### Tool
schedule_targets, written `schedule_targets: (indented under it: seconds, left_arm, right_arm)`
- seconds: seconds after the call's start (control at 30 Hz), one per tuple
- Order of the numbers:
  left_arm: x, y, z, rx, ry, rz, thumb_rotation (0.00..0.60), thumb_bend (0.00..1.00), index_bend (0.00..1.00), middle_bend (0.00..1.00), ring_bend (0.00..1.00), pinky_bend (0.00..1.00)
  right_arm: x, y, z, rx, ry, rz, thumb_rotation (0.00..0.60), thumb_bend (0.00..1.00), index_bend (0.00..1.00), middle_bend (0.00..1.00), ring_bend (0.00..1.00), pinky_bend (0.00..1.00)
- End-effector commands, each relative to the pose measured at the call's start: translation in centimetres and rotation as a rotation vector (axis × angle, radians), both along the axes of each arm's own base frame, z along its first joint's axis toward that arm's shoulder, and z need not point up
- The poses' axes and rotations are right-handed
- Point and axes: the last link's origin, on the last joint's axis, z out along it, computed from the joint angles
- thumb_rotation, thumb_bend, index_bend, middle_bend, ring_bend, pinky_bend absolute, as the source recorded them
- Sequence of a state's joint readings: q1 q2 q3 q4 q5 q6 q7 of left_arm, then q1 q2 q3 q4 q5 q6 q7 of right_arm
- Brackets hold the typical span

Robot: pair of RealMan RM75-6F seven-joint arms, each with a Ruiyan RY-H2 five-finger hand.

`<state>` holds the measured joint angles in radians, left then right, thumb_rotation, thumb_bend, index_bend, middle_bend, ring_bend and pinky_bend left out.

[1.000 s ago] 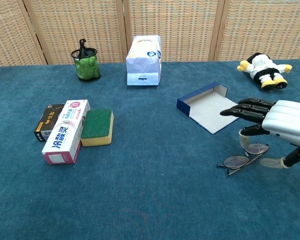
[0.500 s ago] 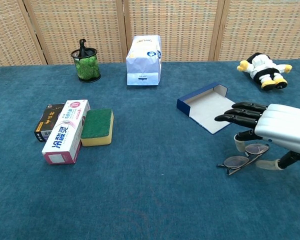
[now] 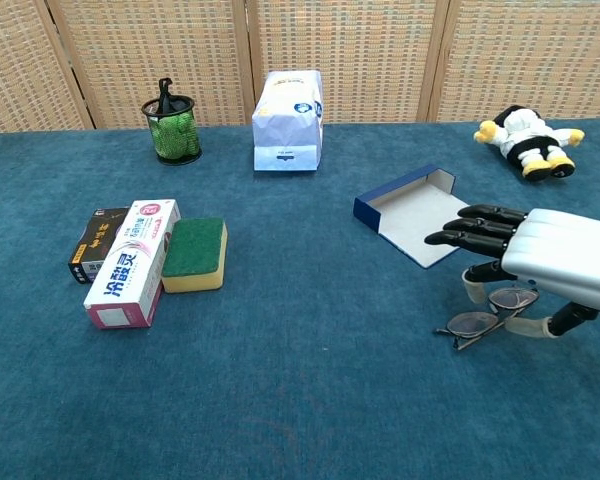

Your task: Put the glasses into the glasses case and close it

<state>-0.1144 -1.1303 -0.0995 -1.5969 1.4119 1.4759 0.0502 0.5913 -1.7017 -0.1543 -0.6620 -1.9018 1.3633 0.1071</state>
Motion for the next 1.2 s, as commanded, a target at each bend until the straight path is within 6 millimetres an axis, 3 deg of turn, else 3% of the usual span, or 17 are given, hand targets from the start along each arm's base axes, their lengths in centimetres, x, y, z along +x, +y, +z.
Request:
schedule_targets:
  seconds: [0.03, 0.73, 1.2]
  left_arm:
    - [0.0, 0.0, 0.0, 0.000, 0.000, 0.001, 0.600, 0.00, 0.00, 0.00, 0.00, 0.00]
    - [-0.1, 0.1, 0.0, 0.001, -0.002, 0.007, 0.600, 0.00, 0.00, 0.00, 0.00, 0.00]
    - [-0.2, 0.2, 0.1, 0.001, -0.003, 0.008, 0.600, 0.00, 0.00, 0.00, 0.00, 0.00]
  right_arm:
    - [0.0, -0.1, -0.1, 0.001, 0.000, -0.003, 0.600, 0.36, 0.48, 0.06, 0.00, 0.00]
    - [0.7, -0.4, -1.1, 0.015, 0.019, 0.005, 0.600, 0.44, 0.51, 0.07, 0.00, 0.00]
    - [1.2, -0.5, -1.4, 0.010, -0.010, -0.004, 0.600, 0.54, 0.61, 0.09, 0.00, 0.02]
